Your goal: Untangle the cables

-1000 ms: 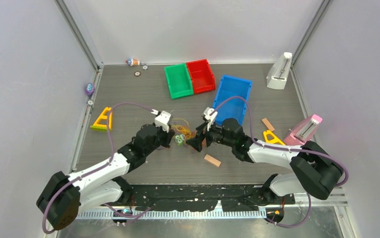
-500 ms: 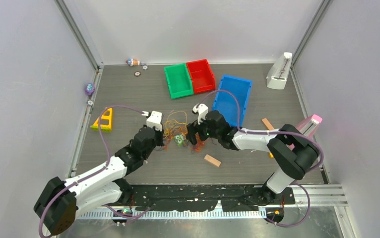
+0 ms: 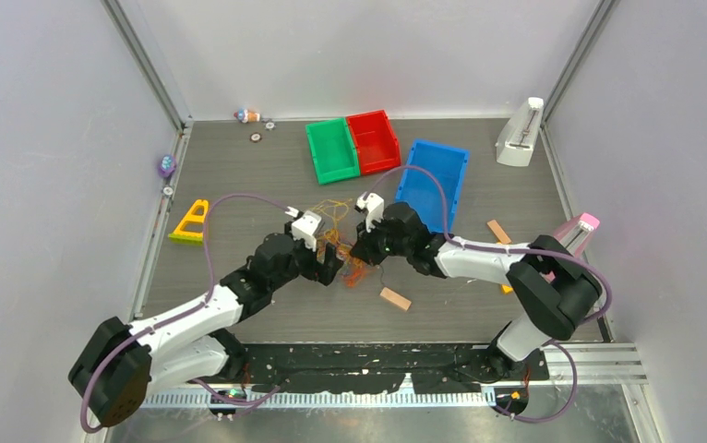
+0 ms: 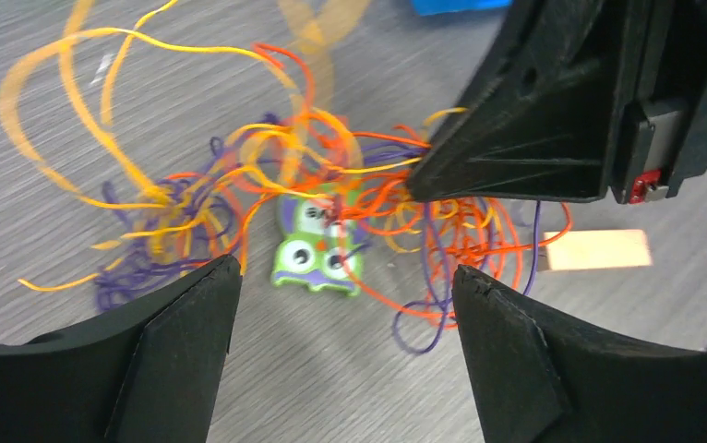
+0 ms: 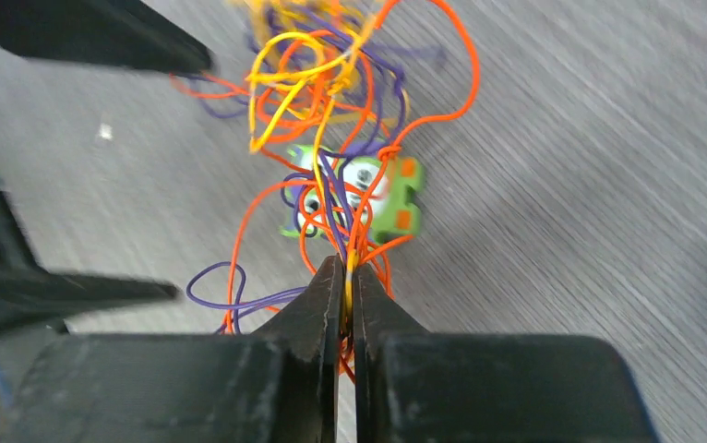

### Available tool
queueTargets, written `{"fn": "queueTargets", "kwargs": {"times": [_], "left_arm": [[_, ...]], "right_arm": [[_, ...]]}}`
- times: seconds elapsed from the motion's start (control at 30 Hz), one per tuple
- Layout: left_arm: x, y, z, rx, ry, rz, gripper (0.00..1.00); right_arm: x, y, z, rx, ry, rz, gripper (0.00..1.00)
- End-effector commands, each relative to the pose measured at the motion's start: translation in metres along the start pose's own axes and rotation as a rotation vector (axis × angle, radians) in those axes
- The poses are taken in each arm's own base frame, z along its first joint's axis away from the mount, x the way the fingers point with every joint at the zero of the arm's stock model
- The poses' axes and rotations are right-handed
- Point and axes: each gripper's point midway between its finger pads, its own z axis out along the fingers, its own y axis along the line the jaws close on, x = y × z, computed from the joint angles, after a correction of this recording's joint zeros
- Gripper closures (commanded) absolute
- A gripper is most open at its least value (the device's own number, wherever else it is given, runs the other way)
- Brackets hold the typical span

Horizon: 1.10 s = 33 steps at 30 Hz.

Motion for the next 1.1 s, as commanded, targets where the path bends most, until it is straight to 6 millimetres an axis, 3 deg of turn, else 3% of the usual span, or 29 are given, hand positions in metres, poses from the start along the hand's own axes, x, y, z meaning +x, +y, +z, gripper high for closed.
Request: {"fn": "queueTargets", "kwargs": {"times": [0.0, 0.17, 0.27, 0.3, 0.33, 0.4, 0.47, 0.53, 0.57, 0.67, 0.83, 1.07], "left_arm": [[-0.043, -0.041, 0.007, 0.201, -0.093, -0.002, 0.13], [-0.051, -0.041, 0.017, 0.189, -0.093, -0.004, 0.12], [-0.047, -0.045, 0.023, 0.219, -0.113, 0.001, 0.12], [-0.043, -0.047, 0.024, 0.237, -0.113, 0.001, 0.16], [-0.04, -0.052, 0.025, 0.263, -0.103, 0.003, 0.28], [-0.04, -0.058, 0.026, 0.293, -0.08, 0.005, 0.67], [-0.04, -0.05, 0.03, 0.244, -0.067, 0.003, 0.99], [-0.04, -0.038, 0.031, 0.18, -0.066, -0.003, 1.0], [-0.039, -0.033, 0.03, 0.152, -0.072, -0.004, 1.0], [-0.043, -0.027, 0.025, 0.123, -0.11, -0.007, 1.0], [-0.045, -0.027, 0.022, 0.123, -0.127, -0.008, 1.0], [-0.053, -0.034, 0.012, 0.191, -0.185, -0.017, 1.0]], "right_arm": [[-0.078, 0.045, -0.019, -0.18, -0.194, -0.018, 0.95], [-0.116, 0.063, -0.024, -0.26, -0.288, -0.036, 0.95], [-0.123, 0.07, -0.023, -0.299, -0.338, -0.039, 0.95], [-0.124, 0.071, -0.022, -0.315, -0.36, -0.04, 0.94], [-0.122, 0.072, -0.021, -0.322, -0.366, -0.04, 0.95], [-0.121, 0.073, -0.022, -0.338, -0.389, -0.05, 0.91], [-0.118, 0.071, -0.024, -0.329, -0.413, -0.054, 0.8], [-0.112, 0.063, -0.026, -0.289, -0.427, -0.06, 0.63], [-0.107, 0.057, -0.025, -0.255, -0.431, -0.061, 0.48], [-0.107, 0.045, -0.029, -0.188, -0.455, -0.057, 0.29], [-0.098, 0.035, -0.031, -0.138, -0.458, -0.055, 0.28], [-0.096, 0.061, -0.03, -0.294, -0.458, -0.064, 0.41]]}}
